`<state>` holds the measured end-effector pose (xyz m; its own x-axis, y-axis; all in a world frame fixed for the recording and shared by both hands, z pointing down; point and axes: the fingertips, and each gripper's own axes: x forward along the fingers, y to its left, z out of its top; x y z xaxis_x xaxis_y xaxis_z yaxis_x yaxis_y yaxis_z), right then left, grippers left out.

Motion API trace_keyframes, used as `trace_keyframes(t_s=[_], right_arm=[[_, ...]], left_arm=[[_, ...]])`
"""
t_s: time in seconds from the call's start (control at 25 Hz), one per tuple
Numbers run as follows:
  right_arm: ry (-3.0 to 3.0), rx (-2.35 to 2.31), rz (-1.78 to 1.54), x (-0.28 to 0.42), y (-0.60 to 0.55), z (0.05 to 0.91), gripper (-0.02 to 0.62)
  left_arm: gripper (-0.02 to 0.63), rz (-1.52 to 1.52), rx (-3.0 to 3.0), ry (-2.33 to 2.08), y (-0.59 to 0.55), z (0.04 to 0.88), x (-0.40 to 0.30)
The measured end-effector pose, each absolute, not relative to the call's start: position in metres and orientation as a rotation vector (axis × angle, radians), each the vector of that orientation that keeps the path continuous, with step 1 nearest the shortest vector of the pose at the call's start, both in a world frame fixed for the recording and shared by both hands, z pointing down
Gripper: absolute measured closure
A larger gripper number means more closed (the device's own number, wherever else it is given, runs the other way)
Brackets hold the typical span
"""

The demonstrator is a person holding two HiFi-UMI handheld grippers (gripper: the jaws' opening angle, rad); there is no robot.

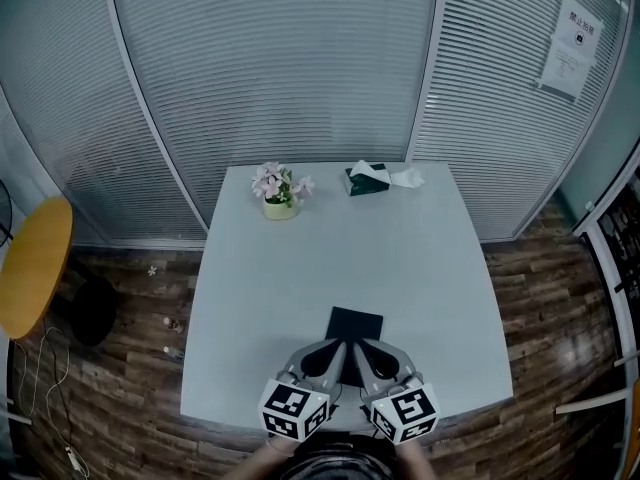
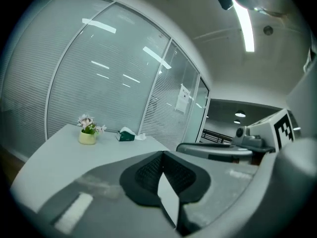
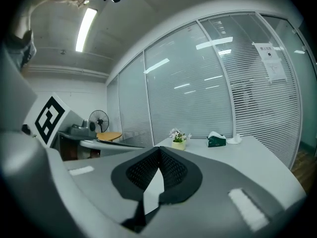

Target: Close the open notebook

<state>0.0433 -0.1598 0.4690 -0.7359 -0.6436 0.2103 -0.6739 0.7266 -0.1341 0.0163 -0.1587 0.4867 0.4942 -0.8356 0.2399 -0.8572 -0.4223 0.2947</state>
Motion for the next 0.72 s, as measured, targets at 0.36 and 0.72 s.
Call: trace_keyframes(t_s=[0.36, 0.72], right_arm=[[-2.830, 1.045, 0.270, 0.031, -0.168, 0.444, 0.594], [-2.829, 1.020, 0.273, 0.023, -0.175, 0.444, 0.594]], left_arm=[[0.603, 0.053, 2.456, -1.485, -0.164, 0.449, 0.004], [0.602, 0.091, 2.496, -1.495, -0.171, 0.442, -0.002]])
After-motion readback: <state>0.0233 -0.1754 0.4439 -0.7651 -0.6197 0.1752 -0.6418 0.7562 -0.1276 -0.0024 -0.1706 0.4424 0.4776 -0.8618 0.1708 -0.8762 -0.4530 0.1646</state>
